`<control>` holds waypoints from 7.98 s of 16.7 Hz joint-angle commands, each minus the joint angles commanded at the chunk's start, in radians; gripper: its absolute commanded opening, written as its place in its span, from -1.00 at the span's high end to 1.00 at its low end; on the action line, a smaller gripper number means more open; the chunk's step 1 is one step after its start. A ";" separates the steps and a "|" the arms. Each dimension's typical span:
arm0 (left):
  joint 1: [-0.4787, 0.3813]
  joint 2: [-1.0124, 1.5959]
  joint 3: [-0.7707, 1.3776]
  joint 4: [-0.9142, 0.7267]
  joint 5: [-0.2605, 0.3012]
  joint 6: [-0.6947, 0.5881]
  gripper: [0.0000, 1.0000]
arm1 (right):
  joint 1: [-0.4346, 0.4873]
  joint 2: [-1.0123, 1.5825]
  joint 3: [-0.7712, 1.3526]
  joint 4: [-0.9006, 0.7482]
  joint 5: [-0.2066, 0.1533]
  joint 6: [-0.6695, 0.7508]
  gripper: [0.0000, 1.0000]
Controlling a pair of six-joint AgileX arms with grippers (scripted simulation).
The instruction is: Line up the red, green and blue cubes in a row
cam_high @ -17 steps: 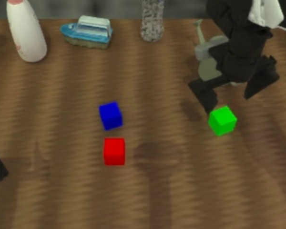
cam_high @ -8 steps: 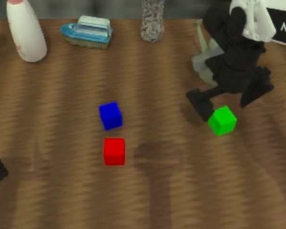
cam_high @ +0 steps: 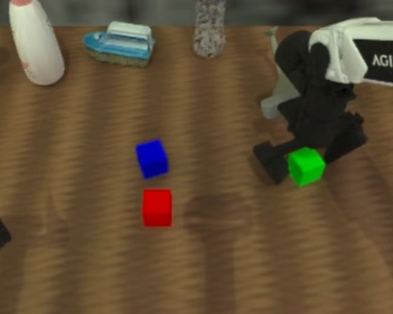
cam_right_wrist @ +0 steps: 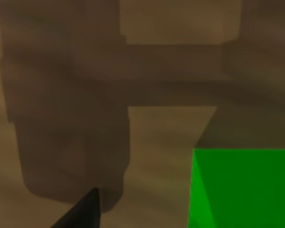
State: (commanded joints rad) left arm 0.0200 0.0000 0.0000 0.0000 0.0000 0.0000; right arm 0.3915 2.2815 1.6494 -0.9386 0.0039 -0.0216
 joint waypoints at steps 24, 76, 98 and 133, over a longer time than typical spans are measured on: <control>0.000 0.000 0.000 0.000 0.000 0.000 -1.00 | -0.002 -0.013 0.006 -0.007 0.000 0.001 1.00; 0.000 0.000 0.000 0.000 0.000 0.000 -1.00 | 0.361 -0.018 0.078 -0.087 0.008 0.785 0.25; 0.000 0.000 0.000 0.000 0.000 0.000 -1.00 | 0.361 -0.040 0.170 -0.204 0.007 0.790 -1.00; -0.443 2.070 1.721 -1.224 0.102 0.735 -1.00 | -0.295 -2.010 -1.407 0.699 0.089 0.082 -1.00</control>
State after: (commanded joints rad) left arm -0.4229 2.0704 1.7208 -1.2239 0.1016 0.7348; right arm 0.0968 0.2713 0.2424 -0.2395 0.0924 0.0605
